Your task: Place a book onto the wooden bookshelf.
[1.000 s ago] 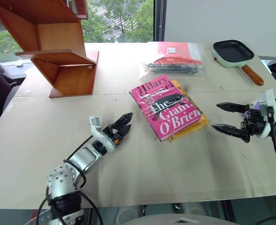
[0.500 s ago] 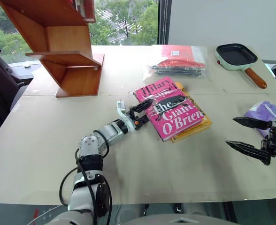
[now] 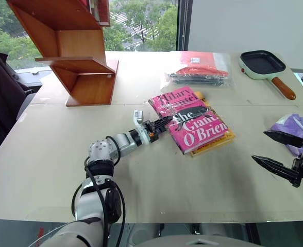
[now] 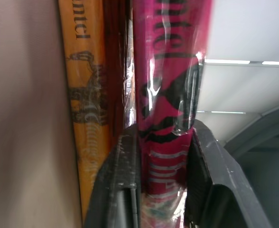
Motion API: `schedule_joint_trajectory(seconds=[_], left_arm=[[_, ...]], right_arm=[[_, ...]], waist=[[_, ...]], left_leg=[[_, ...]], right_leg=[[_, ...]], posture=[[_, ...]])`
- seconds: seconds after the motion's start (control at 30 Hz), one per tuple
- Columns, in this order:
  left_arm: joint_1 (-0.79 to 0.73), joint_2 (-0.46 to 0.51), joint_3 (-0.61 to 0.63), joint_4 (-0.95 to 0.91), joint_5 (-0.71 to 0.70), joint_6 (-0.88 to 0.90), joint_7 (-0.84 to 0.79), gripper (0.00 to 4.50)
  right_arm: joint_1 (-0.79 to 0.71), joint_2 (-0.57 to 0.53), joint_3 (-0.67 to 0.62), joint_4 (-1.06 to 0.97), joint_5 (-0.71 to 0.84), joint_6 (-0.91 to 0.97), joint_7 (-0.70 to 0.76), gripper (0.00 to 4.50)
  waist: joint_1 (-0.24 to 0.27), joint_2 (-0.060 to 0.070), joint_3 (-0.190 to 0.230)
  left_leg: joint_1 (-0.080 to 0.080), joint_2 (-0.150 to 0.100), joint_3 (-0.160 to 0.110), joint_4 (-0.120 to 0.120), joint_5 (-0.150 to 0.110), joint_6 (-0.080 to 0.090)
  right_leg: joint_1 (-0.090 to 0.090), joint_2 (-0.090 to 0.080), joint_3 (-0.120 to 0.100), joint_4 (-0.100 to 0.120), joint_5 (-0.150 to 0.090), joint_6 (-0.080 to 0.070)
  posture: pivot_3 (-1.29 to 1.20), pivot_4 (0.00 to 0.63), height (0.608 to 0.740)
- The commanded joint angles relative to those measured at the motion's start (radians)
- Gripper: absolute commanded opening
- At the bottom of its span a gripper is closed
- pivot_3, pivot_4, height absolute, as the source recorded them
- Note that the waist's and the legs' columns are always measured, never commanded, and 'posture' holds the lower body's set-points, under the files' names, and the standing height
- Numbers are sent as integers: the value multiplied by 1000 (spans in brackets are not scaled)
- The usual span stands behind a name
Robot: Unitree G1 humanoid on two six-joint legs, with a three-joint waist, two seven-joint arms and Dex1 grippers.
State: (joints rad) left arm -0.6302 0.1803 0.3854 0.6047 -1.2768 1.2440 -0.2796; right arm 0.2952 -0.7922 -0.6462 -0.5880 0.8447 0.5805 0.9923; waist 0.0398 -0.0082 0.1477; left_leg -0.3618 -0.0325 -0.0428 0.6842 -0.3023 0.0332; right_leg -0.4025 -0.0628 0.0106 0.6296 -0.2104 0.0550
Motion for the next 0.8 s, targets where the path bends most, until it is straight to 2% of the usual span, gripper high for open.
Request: schedule_joint_trajectory(seconds=[0.03,0.1,0.17,0.27,0.33,0.43,0.57,0.67,0.8], left_arm=[[16,-39,0,55,35,31,-1,586],[14,-38,24,-12,31,0,-12,586],[25,-4,8,-185,36,-25,-82,586],[52,109,-101,-533,94,-74,-245,586],[37,174,-132,-688,143,-144,-292,586],[-59,277,-144,-855,250,-266,-286,586],[-168,403,-220,-959,484,-455,-292,586],[-216,526,-314,-987,743,-617,-274,586],[-196,667,-377,-1038,1031,-771,-230,586]], right_arm=[[-15,0,-7,-20,13,-24,-12,4500],[-31,-8,5,-12,12,-25,-11,4500],[-56,-19,9,3,17,-18,-13,4500],[-102,-32,14,37,33,-4,-16,4500],[-136,-46,32,64,31,-2,-7,4500],[-241,-70,79,148,40,0,14,4500],[-375,-79,155,271,18,-15,56,4500],[-476,-71,208,354,5,-36,92,4500],[-621,-40,275,435,12,-42,122,4500]], waist=[[1,1,-1],[0,1,-1],[-1,0,0],[-18,-11,8],[-25,-11,8],[-24,-9,8],[-26,-10,11],[-26,-9,12],[-28,-8,17]], left_leg=[[0,0,0,0,0,0],[0,0,-1,0,0,0],[0,0,-1,0,0,0],[-5,1,-3,0,0,-1],[-15,3,-6,0,2,-5],[-17,2,-6,-1,3,-6],[-18,2,-6,-2,3,-6],[-17,1,-5,-4,3,-6],[-18,2,-5,-4,3,-5]], right_leg=[[1,0,0,-1,0,0],[1,0,-1,-2,0,0],[1,0,-1,-2,0,0],[-2,0,0,-2,1,0],[-12,0,0,-2,2,-1],[-14,-2,0,-4,2,-1],[-14,1,-1,-5,2,-1],[-14,1,-1,-6,2,-1],[-14,2,-1,-6,2,-1]], posture=[[0,150,740],[0,150,740],[0,150,740],[0,150,740],[0,150,740],[0,150,740],[0,150,740],[0,150,740],[0,150,740]])
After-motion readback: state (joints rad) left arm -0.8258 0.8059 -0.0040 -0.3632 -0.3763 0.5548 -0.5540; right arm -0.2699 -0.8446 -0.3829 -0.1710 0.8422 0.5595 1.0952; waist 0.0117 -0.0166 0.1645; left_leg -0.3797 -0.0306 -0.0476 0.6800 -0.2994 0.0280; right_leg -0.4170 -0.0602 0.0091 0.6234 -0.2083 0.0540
